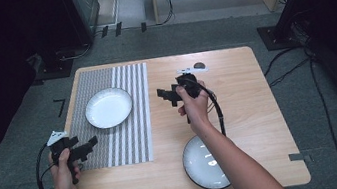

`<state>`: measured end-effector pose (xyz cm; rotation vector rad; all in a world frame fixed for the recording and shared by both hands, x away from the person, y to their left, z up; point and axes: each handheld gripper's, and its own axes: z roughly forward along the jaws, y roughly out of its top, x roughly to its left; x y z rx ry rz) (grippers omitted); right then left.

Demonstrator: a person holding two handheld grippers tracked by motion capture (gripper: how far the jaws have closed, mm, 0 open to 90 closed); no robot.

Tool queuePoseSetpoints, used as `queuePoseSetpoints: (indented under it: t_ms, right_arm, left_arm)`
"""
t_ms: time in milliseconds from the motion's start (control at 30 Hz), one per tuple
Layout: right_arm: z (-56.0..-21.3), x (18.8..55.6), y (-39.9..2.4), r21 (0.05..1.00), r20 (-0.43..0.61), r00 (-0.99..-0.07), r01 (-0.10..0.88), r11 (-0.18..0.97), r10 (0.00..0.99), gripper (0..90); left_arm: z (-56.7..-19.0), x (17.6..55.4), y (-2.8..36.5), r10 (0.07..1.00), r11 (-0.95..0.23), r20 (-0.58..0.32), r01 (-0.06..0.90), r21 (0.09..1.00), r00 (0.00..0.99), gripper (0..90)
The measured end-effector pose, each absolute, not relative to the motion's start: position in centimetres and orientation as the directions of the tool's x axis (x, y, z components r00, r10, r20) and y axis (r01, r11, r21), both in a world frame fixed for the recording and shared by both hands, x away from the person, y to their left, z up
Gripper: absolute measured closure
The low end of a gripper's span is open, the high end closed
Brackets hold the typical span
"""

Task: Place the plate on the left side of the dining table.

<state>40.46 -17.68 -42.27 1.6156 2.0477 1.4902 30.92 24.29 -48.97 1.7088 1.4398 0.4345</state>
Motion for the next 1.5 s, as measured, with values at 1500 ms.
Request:
queuePoseSetpoints:
  t_ms: [1500]
  right_arm:
    - [-46.6,29.1,-34.1,0.76,0.438,-0.229,0.611,-0.222,0.869,28.9]
  left_arm:
    - [-51.8,25.8,24.9,0.936,-0.238,-0.001,0.636,0.734,0.351,13.3]
